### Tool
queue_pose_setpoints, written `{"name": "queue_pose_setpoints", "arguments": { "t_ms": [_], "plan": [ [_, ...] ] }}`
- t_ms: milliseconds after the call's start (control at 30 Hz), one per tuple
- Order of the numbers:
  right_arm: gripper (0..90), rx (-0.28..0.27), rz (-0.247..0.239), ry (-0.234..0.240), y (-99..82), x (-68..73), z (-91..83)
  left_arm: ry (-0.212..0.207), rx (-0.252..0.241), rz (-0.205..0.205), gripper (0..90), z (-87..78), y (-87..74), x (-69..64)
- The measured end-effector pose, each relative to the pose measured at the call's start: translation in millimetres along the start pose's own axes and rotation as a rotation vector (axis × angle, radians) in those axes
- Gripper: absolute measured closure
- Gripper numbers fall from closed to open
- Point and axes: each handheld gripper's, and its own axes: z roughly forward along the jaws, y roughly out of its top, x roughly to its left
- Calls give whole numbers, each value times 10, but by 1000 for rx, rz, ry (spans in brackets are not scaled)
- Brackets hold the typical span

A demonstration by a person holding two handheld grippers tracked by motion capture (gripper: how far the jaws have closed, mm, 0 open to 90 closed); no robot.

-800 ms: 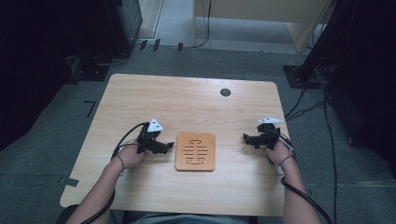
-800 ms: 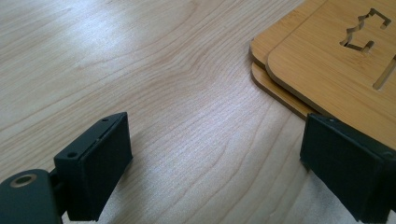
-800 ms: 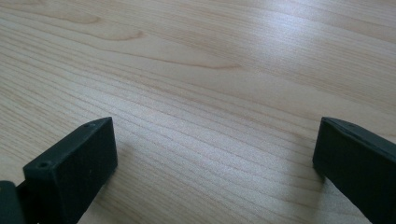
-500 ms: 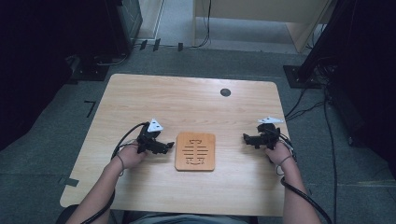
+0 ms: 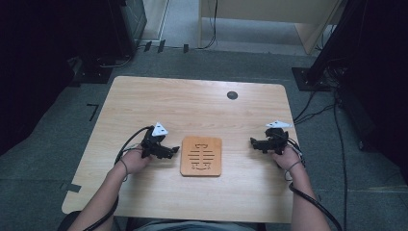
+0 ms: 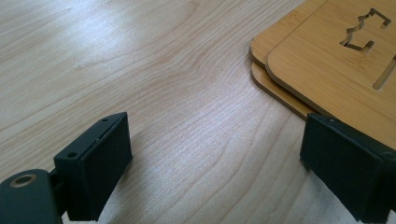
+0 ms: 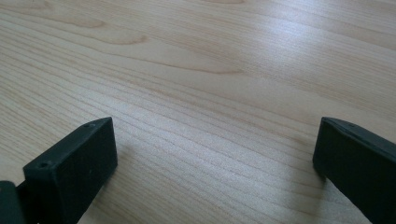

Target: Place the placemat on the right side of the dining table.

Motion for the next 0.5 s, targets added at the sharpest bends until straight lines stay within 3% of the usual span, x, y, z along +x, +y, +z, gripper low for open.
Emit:
{"name": "queue_pose_setpoints", "arguments": {
  "t_ms": [500],
  "plan": [
    [0, -1, 7, -11, 37, -2, 37, 17, -4, -17, 80, 43, 40, 44]
  ]
}}
